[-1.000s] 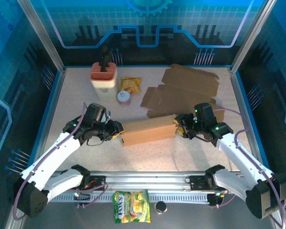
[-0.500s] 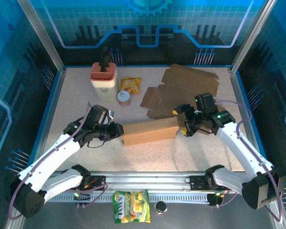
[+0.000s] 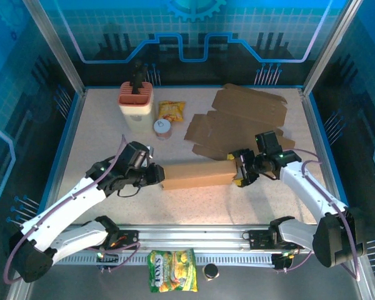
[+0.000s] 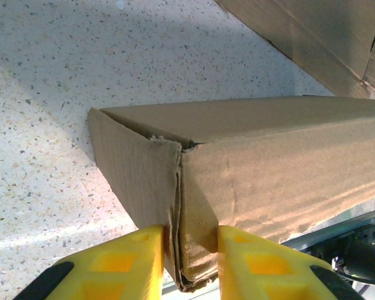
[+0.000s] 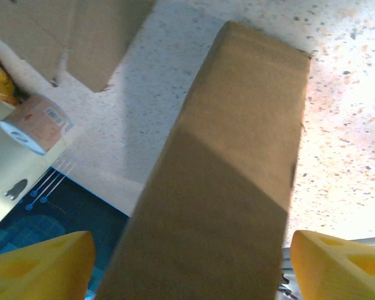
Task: Fold the paper box
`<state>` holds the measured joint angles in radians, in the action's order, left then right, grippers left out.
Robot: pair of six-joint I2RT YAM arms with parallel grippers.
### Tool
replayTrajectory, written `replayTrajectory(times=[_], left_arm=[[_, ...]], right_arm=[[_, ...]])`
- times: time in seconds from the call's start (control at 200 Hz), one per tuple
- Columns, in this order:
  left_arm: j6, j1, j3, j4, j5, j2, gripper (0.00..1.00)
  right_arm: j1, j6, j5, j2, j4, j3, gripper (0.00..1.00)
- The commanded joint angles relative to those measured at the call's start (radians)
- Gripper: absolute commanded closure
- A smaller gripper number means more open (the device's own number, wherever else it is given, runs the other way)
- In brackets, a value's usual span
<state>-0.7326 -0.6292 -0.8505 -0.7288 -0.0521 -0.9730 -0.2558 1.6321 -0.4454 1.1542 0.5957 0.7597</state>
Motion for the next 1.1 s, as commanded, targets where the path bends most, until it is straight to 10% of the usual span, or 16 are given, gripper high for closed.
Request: replayTrajectory(times=[0.0, 0.52, 1.096], left_arm=[[0.042, -0.032, 0.02, -0.093, 0.087, -0.005, 0.73], [-0.057, -0.045, -0.015, -0.143, 0.181, 0.07, 0.56], [-0.206, -0.044, -0.2, -0.462, 0.227, 0.232, 0.42]], right_arm=[[0.006, 0.027, -0.065, -0.007, -0.077, -0.047, 0.2], [-0.259, 0.214, 0.183, -0.141, -0.451, -0.246, 0.47], [-0.546, 0.133, 0.412, 0.302, -1.005, -0.115, 0.53]])
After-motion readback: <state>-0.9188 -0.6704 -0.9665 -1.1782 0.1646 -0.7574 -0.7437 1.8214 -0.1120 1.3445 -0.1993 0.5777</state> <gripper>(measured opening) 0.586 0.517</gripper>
